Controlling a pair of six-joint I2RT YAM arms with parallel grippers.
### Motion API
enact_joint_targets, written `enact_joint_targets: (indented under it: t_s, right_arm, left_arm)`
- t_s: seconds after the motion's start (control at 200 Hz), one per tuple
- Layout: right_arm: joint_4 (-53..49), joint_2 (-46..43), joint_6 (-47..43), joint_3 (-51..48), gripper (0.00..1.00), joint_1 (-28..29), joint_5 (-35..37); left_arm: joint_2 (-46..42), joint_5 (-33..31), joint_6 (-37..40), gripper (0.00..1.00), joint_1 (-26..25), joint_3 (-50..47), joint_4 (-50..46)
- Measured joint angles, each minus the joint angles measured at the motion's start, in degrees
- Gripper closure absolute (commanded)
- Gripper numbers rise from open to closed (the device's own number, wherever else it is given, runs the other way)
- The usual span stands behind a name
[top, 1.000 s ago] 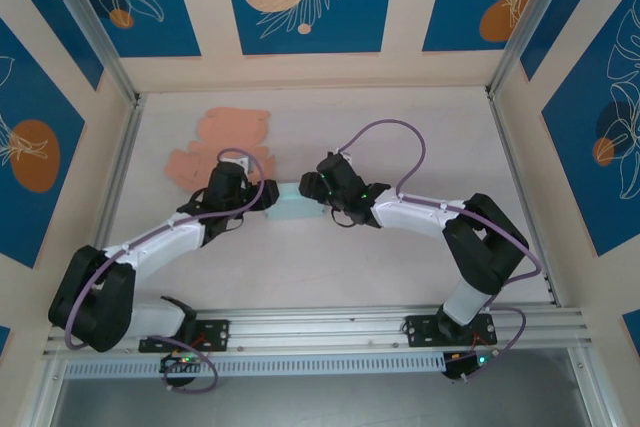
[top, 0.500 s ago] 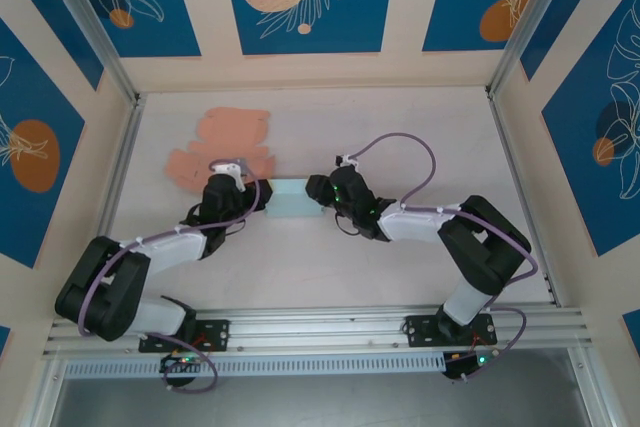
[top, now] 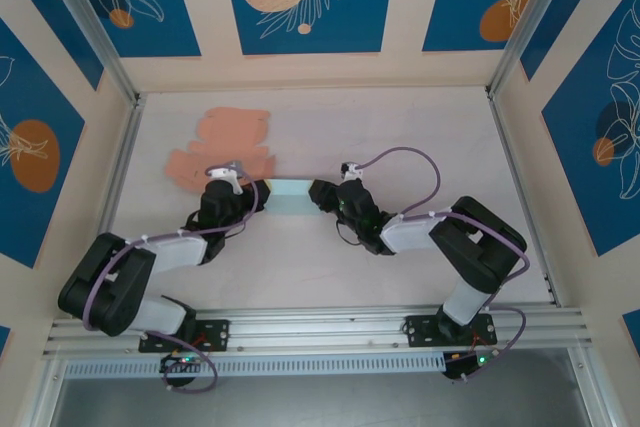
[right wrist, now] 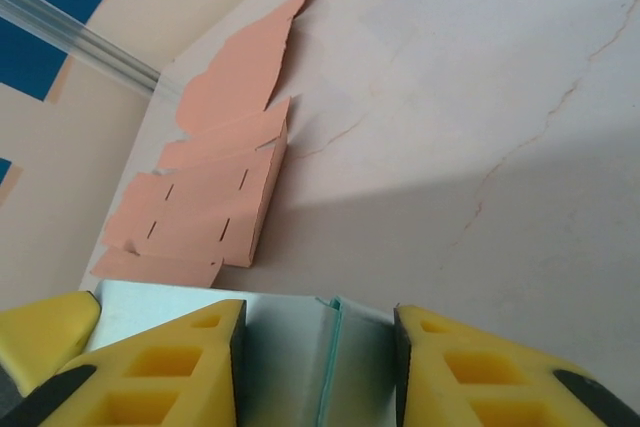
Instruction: Fold the paper box
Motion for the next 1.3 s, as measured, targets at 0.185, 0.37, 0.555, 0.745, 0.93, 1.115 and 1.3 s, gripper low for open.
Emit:
enact_joint_targets:
  t_s: [0.185,0.37,0.555,0.745,0.93,1.115,1.3]
  right_arm:
    - [1.77,-0.22,0.37,-0.72,0.95,0.13,0.39]
    - [-5.77,-4.57,-2.82,-0.44,0.93,1.95,1.79]
    - [-16.92,-8.66,-5.46,1.44,0.93,6.16,5.64]
    - [-20.41,-10.05,-5.42,1.68,0.84,9.29,9.66]
    - [-22.49,-10.05,-5.20,2.69,0.81,10.62,11.74]
    - [-25.77,-10.75,-5.29,3.80,0.82,10.99,12.31]
    - [-17.42,-13.38,-5.40,-3.15,0.84,14.16,15.63]
  left_arm:
    - [0.31,-0.09,-0.35,0.94,-0.04,-0.48,2.14]
    - [-3.85,-0.09,-0.35,0.91,-0.79,-2.21,0.55]
    - [-11.30,-0.24,-1.11,0.89,-1.81,-5.07,-5.46]
    - [-15.34,-1.09,-3.02,0.80,-2.80,-7.56,-7.58]
    - [-17.09,-1.73,-3.58,0.80,-3.32,-8.66,-8.04]
    - [-17.51,-2.69,-3.69,0.85,-3.96,-9.09,-7.72]
    - [-17.27,-6.88,-4.28,0.87,-7.30,-13.05,0.00]
